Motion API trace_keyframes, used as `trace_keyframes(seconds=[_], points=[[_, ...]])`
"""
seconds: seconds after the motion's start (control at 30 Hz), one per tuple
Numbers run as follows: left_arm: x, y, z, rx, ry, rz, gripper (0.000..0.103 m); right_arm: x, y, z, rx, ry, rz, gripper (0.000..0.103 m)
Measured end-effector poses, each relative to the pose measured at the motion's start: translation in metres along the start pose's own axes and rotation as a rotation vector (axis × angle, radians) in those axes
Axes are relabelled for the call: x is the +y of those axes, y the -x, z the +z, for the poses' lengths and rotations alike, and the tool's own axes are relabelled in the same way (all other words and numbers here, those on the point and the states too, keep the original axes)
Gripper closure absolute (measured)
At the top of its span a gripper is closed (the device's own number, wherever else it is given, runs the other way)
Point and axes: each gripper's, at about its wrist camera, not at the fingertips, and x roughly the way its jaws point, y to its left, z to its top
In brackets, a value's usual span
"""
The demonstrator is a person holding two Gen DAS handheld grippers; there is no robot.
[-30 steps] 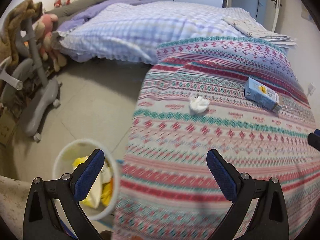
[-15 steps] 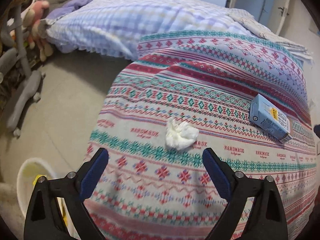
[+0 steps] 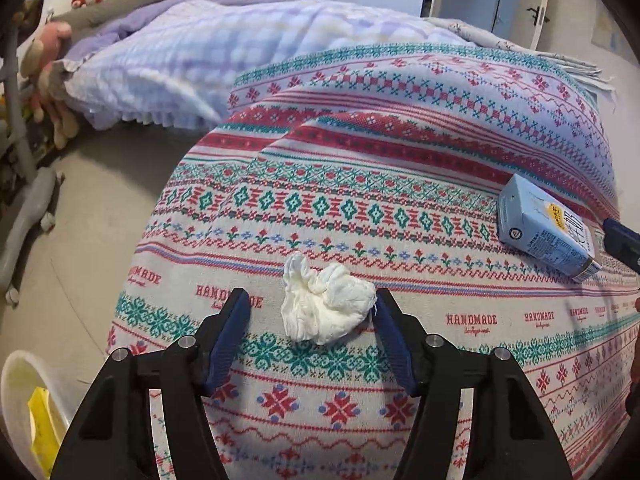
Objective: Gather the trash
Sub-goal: 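Grasp the white tissue with the left tool while the right tool grasps the milk carton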
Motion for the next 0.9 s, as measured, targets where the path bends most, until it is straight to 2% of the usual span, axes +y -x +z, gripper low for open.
trace_keyframes(seconds=[0.13, 0.4, 0.53, 0.9], points=[[-0.002, 0.002, -0.004, -0.021, -0.010, 0.002, 0.040, -0.001, -0.010, -0.001, 0.007, 0.026, -0.007, 0.003], [-0.008, 0.009, -0.007, -0.028, -0.010, -0.013, 0.064, 0.010, -0.034, -0.005, 0.054, 0.069, -0.016, 0.005], [-0.010, 0.010, -0.006, -0.031, -0.003, -0.011, 0.068, 0.018, -0.042, -0.004, 0.075, 0.110, -0.029, 0.007], [-0.006, 0.014, -0.001, -0.027, 0.042, -0.024, 0.077, 0.024, -0.058, -0.014, 0.140, 0.188, -0.127, 0.029]])
